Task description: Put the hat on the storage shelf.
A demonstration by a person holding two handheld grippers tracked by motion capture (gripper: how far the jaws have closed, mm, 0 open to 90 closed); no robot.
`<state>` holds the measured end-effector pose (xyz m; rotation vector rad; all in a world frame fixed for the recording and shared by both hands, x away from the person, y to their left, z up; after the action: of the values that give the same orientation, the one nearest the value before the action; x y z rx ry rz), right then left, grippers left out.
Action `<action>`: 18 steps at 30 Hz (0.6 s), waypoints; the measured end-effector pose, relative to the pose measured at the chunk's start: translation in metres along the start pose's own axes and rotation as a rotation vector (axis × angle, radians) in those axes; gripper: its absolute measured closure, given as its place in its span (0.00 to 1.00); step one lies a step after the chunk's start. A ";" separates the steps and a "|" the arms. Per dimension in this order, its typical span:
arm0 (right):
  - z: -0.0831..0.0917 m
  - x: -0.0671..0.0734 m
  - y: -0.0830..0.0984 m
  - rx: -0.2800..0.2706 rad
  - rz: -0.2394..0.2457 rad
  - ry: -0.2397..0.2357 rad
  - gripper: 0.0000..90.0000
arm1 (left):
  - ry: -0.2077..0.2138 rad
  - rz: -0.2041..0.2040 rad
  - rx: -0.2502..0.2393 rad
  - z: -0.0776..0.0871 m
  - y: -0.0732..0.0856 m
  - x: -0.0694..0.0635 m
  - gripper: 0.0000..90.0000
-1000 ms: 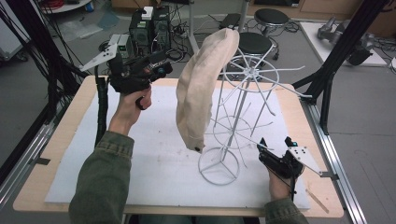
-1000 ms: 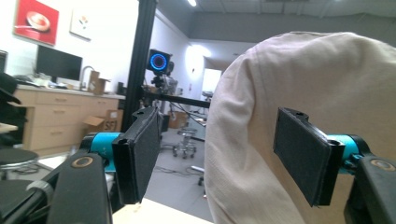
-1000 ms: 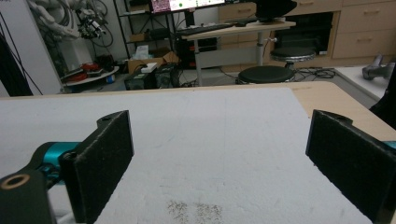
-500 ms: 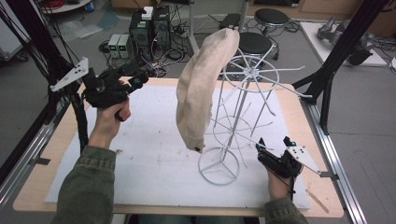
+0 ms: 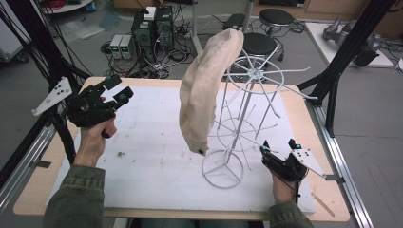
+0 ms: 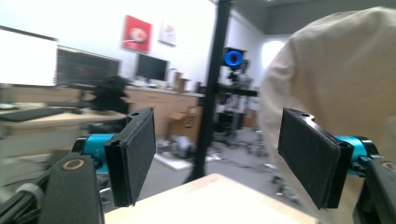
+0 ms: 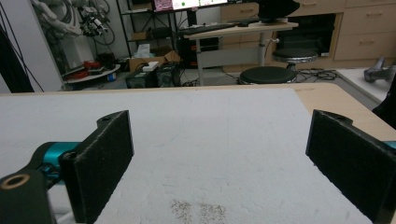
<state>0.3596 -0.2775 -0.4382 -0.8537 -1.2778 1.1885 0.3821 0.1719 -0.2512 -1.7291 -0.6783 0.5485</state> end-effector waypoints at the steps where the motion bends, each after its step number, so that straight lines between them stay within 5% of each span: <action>1: 0.000 0.000 0.000 -0.002 0.000 0.002 0.07 | 0.000 0.000 0.000 0.000 0.000 0.000 0.30; 10: 0.000 -0.001 0.000 -0.003 -0.002 0.010 0.07 | -0.186 -0.063 0.083 0.026 0.019 0.019 0.24; 18: 0.000 -0.001 0.000 -0.003 -0.001 0.013 0.07 | -0.260 -0.074 0.081 0.044 0.025 0.028 0.24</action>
<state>0.3594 -0.2787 -0.4384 -0.8612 -1.2699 1.1785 0.3767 0.2169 -0.2871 -1.5654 -0.8875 0.7463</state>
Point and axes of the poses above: each handheld gripper's, and its own axes: z roughly backward along the jaws, y roughly out of its underside, x roughly to its left, the point moved 10 cm from there along -z, roughly forward along the jaws, and after that the axes turned 8 degrees about -z, right-handed, at the moved point
